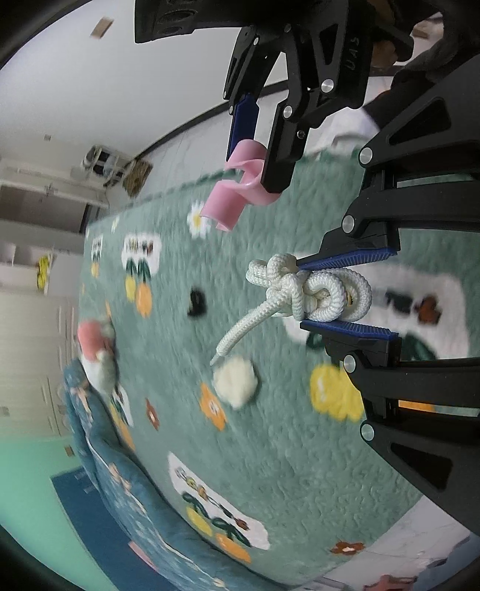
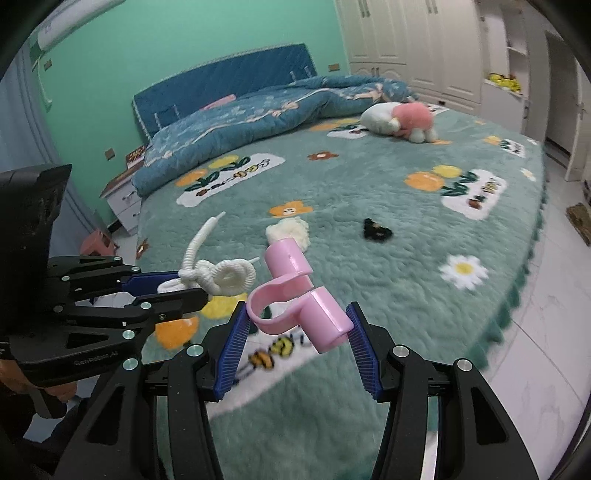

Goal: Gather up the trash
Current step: 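Carry the cord and pink clip in both tools over the orange bin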

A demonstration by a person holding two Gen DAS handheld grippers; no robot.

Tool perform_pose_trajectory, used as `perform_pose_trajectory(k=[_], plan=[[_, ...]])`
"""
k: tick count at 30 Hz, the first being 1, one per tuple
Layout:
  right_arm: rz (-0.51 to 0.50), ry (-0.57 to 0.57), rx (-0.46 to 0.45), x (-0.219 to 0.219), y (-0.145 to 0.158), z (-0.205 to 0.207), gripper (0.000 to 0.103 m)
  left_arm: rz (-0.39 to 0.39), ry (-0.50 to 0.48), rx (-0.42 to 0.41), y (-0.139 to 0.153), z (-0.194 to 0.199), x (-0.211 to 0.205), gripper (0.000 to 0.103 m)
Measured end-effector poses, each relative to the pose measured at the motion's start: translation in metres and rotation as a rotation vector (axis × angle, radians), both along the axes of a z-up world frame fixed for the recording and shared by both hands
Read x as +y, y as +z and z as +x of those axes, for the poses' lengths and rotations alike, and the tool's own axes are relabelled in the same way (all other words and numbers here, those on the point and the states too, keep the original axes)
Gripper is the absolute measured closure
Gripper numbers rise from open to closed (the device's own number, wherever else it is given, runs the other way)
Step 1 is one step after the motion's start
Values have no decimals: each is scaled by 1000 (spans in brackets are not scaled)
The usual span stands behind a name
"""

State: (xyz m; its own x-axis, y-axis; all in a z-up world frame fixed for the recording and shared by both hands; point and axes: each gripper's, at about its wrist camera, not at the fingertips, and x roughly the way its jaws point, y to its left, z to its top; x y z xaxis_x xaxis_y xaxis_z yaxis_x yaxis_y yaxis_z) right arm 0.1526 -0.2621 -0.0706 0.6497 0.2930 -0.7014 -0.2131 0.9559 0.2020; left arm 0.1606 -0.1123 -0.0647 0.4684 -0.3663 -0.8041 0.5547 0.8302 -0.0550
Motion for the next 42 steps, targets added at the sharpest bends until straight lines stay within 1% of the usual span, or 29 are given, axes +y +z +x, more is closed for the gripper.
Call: perform_pose_trajectory(k=[1,4,8,13,19,22,25,27,29,31,34,38,42], plan=[[1,-12,-3,-4,2,-8,50,-2,-18,-4,2,-6,-5,75],[10,-89,-14,-28,7,-48,50,-6,-87,-18,5,-27,-30,75],[11,-187,-29,-59,11,-96,50,-6,-199,-23,6,-56,-67,75],[14,-349,-24,-108,7,-163,50,0,-381,-20,0,-96,-127,75],[22,-575,26,-170,-12,-255,49,22,-616,7,-16,-154,-198,75],[33,-686,62,-193,-27,-303,49,36,-724,48,-30,-182,-232,75],[61,-792,104,-214,-46,-350,49,69,-821,66,-47,-210,-261,75],[78,-864,146,-227,-65,-383,50,89,-883,105,-62,-230,-279,75],[102,-915,186,-239,-82,-406,49,113,-927,123,-73,-247,-292,75],[128,-959,229,-246,-102,-430,49,155,-972,137,-91,-263,-306,75],[149,-993,267,-253,-122,-447,49,204,-1012,188,-116,-272,-319,75],[185,-1018,302,-262,-149,-464,49,259,-1034,252,-146,-277,-336,75],[195,-1022,336,-271,-171,-468,49,314,-1068,266,-159,-293,-343,74]])
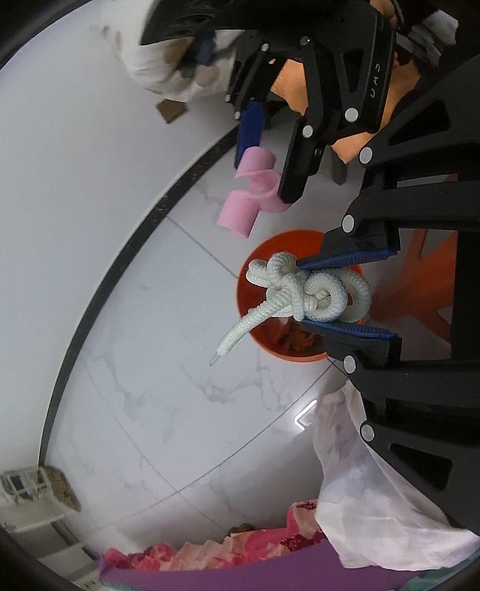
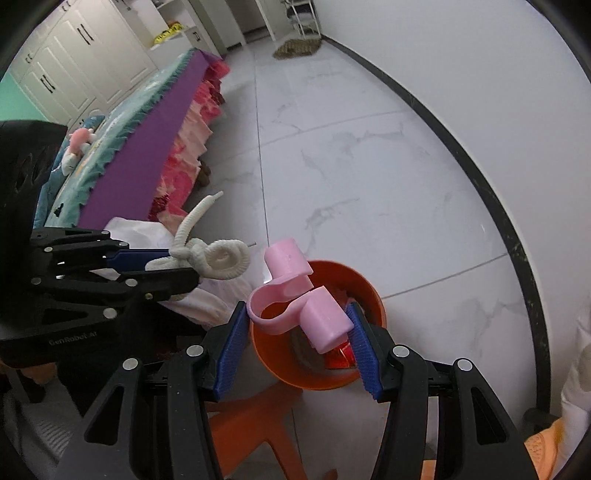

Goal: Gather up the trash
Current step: 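Carry the cord and pink clip in both tools over the orange bin, then open the left tool to drop the cord while the right tool drops the clip, then move both open tools back over the bed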

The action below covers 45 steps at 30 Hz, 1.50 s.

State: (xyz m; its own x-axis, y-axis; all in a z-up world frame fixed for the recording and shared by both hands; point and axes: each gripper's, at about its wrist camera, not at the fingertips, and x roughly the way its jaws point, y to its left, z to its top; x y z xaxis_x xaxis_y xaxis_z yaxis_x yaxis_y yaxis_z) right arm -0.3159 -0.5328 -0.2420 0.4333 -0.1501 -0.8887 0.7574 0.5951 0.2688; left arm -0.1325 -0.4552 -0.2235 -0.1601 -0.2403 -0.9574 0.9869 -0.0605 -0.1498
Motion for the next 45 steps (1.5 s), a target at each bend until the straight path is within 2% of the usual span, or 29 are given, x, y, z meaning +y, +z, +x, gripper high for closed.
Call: perform_pose_trajectory(k=[4,7,8,11,16,22,28,33,36,39,45], plan=[[14,-1,35,-3,-14,10,44,25,-13,-12,-5,-5,-5,70],[22,-1,29,-5,-18,12,44,32,-9,-13,-9,-9,-10,67],[23,1,27,-5,-18,11,44,36,-4,-14,-10,-7,-9,61],[20,5,26,-5,-17,11,44,30,0,-8,-8,-9,-9,60],[-2,12,6,-2,-3,18,44,-3,13,-16,1,-6,-6,60],[-65,40,-35,2,31,36,44,-89,60,-69,31,11,10,60],[-140,153,-107,21,76,84,44,-205,176,-145,76,51,44,60],[-182,264,-161,39,106,130,44,-266,328,-187,105,92,80,60],[-207,332,-200,51,127,159,44,-299,399,-212,117,108,101,59],[-226,394,-235,66,144,187,44,-338,490,-235,130,127,125,51],[-248,512,-297,100,171,236,44,-372,633,-276,147,155,167,50]])
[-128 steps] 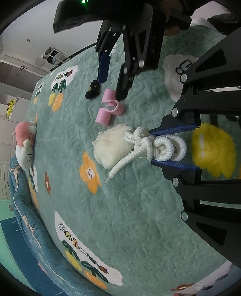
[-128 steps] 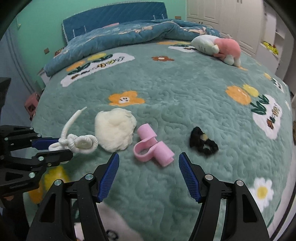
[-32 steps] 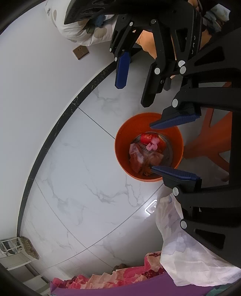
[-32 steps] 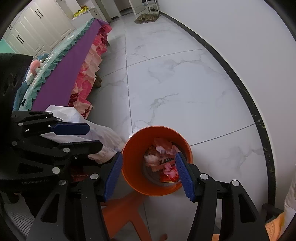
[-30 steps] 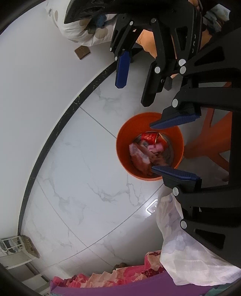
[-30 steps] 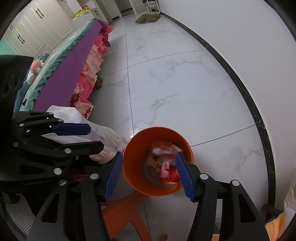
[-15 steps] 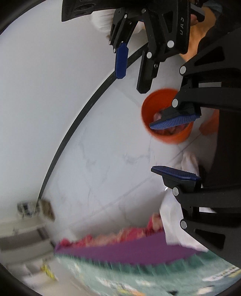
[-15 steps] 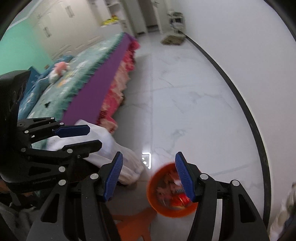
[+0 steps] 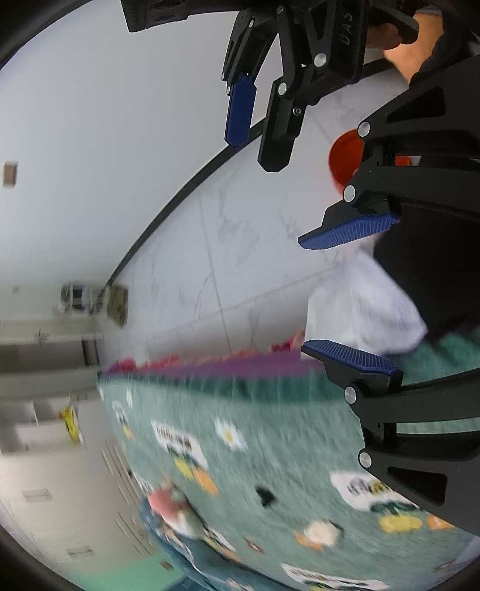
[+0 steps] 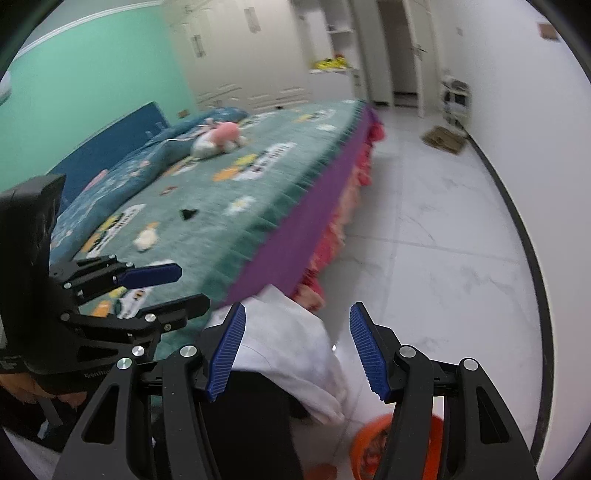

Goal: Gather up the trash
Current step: 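Move both open tools back over the bed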

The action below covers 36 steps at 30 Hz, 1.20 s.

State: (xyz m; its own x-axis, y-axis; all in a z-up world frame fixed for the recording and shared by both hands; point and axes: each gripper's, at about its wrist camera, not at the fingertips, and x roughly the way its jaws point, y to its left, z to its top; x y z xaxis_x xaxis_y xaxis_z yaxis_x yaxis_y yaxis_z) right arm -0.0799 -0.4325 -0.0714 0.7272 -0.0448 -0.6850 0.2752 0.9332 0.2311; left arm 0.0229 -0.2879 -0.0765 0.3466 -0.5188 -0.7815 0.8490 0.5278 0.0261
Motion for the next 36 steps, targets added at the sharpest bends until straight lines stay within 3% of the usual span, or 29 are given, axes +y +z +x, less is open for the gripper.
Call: perform_pose_trajectory(k=[3,8,12,22,24,36], plan=[[-15,67,-18,21,10,27,44,-18,70,-19,8,11,20,41],[-21,150,-39,53,22,62,44,-43,161,-34,19,34,54,41],[-27,209,-51,77,28,90,41,-54,241,-59,24,51,81,32],[-38,336,-47,128,31,153,39,-78,426,-59,29,99,144,27],[-36,353,-42,135,30,164,39,-81,468,-64,28,108,155,18],[-21,441,-11,175,19,244,35,-86,613,-7,20,169,202,18]])
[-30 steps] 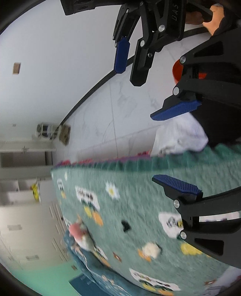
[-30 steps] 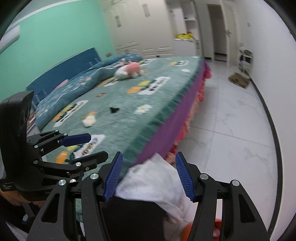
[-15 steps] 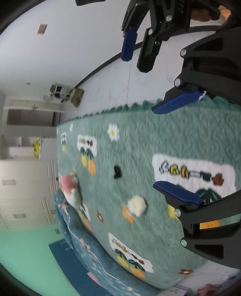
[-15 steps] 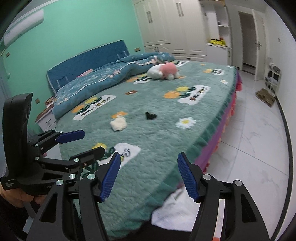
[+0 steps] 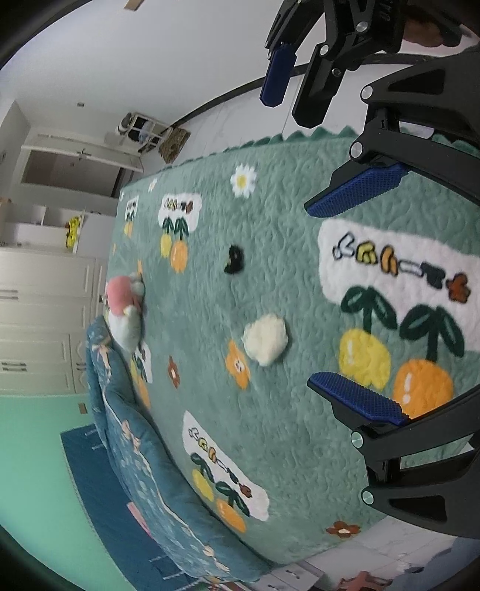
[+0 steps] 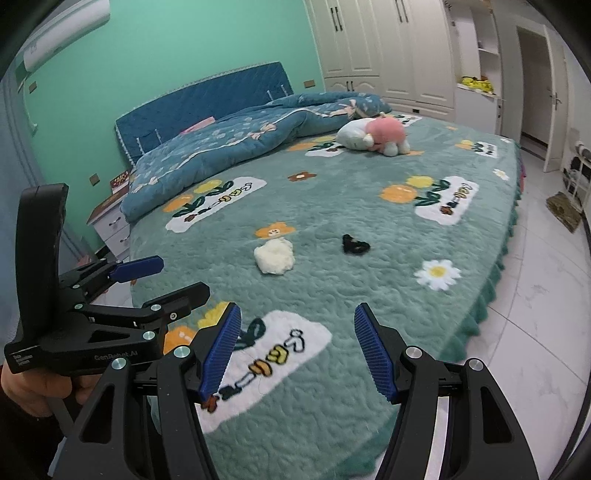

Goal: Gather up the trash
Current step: 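Move both open tools back over the bed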

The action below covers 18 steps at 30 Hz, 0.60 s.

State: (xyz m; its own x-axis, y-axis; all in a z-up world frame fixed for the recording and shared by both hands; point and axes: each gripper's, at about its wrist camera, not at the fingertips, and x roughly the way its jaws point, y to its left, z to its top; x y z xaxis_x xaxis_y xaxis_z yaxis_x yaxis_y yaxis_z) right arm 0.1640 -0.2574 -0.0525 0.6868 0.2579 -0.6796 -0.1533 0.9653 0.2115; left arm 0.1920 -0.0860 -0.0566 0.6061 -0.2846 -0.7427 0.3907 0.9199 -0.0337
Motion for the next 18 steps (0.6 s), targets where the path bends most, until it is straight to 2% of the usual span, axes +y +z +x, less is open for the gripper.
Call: perform_pose_trajectory(k=[18], plan=[[26,15,70,4,-32,95,35,-6,58,119,-36,85,10,18]])
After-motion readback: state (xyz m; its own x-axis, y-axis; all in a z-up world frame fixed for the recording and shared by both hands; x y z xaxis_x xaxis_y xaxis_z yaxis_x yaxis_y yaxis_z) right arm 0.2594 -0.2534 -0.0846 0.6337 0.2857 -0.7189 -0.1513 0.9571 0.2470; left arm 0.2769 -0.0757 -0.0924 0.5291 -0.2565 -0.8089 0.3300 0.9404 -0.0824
